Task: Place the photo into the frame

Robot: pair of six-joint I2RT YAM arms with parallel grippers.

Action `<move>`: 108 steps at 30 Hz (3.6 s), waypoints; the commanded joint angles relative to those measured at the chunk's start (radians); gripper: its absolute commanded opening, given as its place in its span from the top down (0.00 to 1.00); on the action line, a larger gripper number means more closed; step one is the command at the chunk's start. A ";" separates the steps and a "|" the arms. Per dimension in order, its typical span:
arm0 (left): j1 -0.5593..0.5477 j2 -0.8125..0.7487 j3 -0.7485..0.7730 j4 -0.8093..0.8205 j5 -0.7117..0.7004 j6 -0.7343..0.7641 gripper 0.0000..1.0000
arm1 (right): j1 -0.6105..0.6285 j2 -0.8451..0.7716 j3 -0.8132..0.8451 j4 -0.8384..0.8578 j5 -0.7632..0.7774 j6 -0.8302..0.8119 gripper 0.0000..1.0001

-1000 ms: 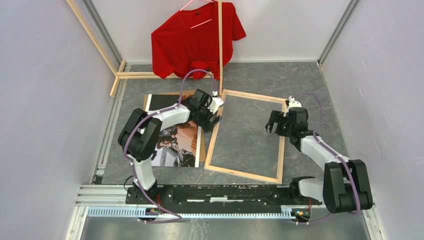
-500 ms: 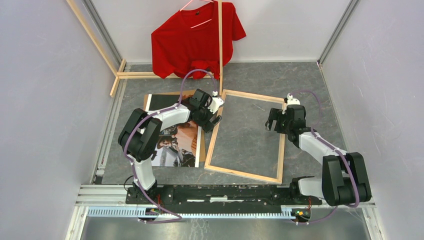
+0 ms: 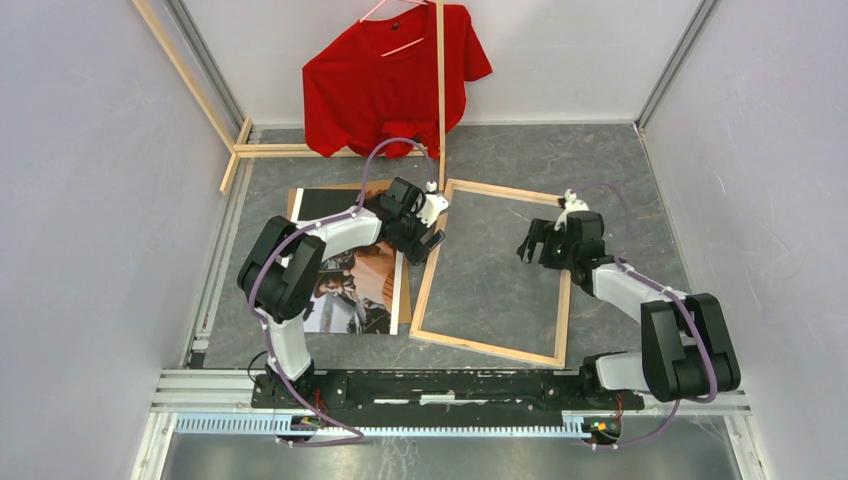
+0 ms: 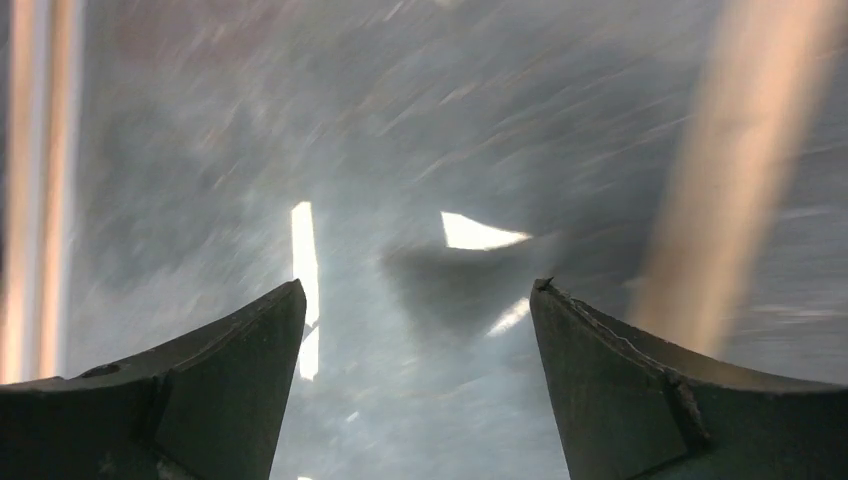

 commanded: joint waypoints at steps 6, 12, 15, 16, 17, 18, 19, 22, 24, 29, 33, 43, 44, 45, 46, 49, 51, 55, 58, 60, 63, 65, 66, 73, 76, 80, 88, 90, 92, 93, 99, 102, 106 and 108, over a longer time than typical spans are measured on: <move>-0.044 0.080 -0.003 -0.008 0.049 0.037 0.00 | 0.055 0.032 -0.050 -0.028 -0.274 0.112 0.11; -0.046 0.070 -0.004 -0.018 0.035 0.042 0.00 | 0.055 -0.017 0.038 -0.149 -0.187 0.043 0.09; -0.045 0.061 -0.006 -0.027 0.023 0.047 0.00 | 0.055 -0.052 0.149 -0.245 -0.127 -0.010 0.07; -0.044 0.055 -0.007 -0.029 0.021 0.046 0.00 | 0.054 -0.059 0.177 -0.263 -0.102 -0.024 0.07; -0.043 0.051 -0.009 -0.029 0.020 0.047 0.00 | 0.054 -0.066 0.201 -0.286 -0.077 -0.036 0.06; -0.042 0.047 -0.010 -0.031 0.019 0.047 0.00 | 0.054 -0.069 0.217 -0.301 -0.054 -0.049 0.06; -0.040 0.044 -0.012 -0.031 0.018 0.046 0.00 | 0.054 -0.069 0.224 -0.311 -0.032 -0.055 0.06; -0.037 0.036 -0.015 -0.035 0.015 0.050 0.00 | 0.053 -0.050 0.230 -0.326 0.036 -0.079 0.06; -0.028 0.031 -0.017 -0.037 0.013 0.052 0.00 | 0.053 -0.019 0.239 -0.328 0.079 -0.098 0.06; -0.001 0.003 -0.014 -0.052 0.013 0.064 0.00 | 0.049 0.091 0.292 -0.312 0.213 -0.144 0.07; 0.005 -0.012 -0.019 -0.057 0.017 0.070 0.00 | 0.045 0.183 0.362 -0.310 0.271 -0.159 0.07; 0.005 -0.012 -0.020 -0.048 0.034 0.060 0.00 | 0.039 0.344 0.407 -0.333 0.298 -0.148 0.08; 0.004 -0.012 -0.019 -0.047 0.036 0.059 0.00 | 0.038 0.352 0.406 -0.329 0.290 -0.147 0.08; 0.003 -0.011 -0.017 -0.046 0.037 0.058 0.00 | 0.037 0.358 0.405 -0.325 0.285 -0.144 0.08; 0.003 -0.010 -0.016 -0.046 0.039 0.058 0.00 | 0.035 0.359 0.407 -0.325 0.277 -0.142 0.08; 0.002 -0.005 -0.011 -0.046 0.041 0.054 0.00 | 0.026 0.342 0.438 -0.339 0.210 -0.137 0.07; 0.000 -0.004 -0.009 -0.046 0.042 0.053 0.00 | 0.025 0.285 0.453 -0.339 0.184 -0.132 0.06; 0.000 -0.006 -0.009 -0.046 0.036 0.053 0.00 | 0.009 0.177 0.497 -0.387 0.154 -0.125 0.02; 0.000 -0.010 -0.011 -0.047 0.033 0.052 0.00 | -0.041 0.080 0.435 -0.393 0.144 -0.104 0.02; 0.000 -0.014 -0.009 -0.046 0.035 0.050 0.00 | -0.084 0.031 0.373 -0.390 0.142 -0.094 0.02; -0.002 -0.018 -0.007 -0.046 0.044 0.046 0.00 | -0.153 -0.045 0.241 -0.379 0.128 -0.070 0.02; -0.008 -0.014 -0.007 -0.043 0.044 0.042 0.00 | -0.182 -0.086 0.153 -0.359 0.115 -0.057 0.02; -0.011 -0.012 -0.006 -0.042 0.045 0.040 0.00 | -0.191 -0.101 0.114 -0.355 0.100 -0.053 0.02; -0.037 0.040 0.014 -0.027 0.024 0.036 0.00 | -0.204 -0.129 -0.031 -0.293 -0.053 -0.018 0.02; -0.040 0.070 0.025 -0.027 0.022 0.036 0.00 | -0.204 -0.126 -0.077 -0.254 -0.129 0.009 0.02; -0.058 0.093 0.029 -0.026 0.020 0.036 0.00 | -0.204 -0.149 -0.120 -0.160 -0.298 0.081 0.02; -0.075 0.111 0.040 -0.038 0.028 0.034 0.00 | -0.204 -0.369 -0.132 0.093 -0.681 0.384 0.02; -0.075 0.112 0.046 -0.045 0.031 0.034 0.00 | -0.204 -0.421 -0.161 0.212 -0.759 0.503 0.03; -0.075 0.112 0.046 -0.049 0.030 0.036 0.00 | -0.204 -0.468 -0.188 0.328 -0.810 0.604 0.04; -0.075 0.111 0.046 -0.050 0.029 0.038 0.00 | -0.204 -0.492 -0.198 0.358 -0.824 0.637 0.04; -0.076 0.108 0.049 -0.055 0.017 0.041 0.00 | -0.204 -0.552 -0.216 0.419 -0.852 0.726 0.05; -0.075 0.102 0.047 -0.057 0.014 0.037 0.00 | -0.204 -0.557 -0.203 0.394 -0.848 0.718 0.05; -0.074 0.082 0.040 -0.058 0.013 0.034 0.00 | -0.204 -0.549 -0.163 0.302 -0.828 0.671 0.05; -0.074 0.073 0.037 -0.059 0.016 0.034 0.00 | -0.204 -0.549 -0.163 0.308 -0.817 0.689 0.05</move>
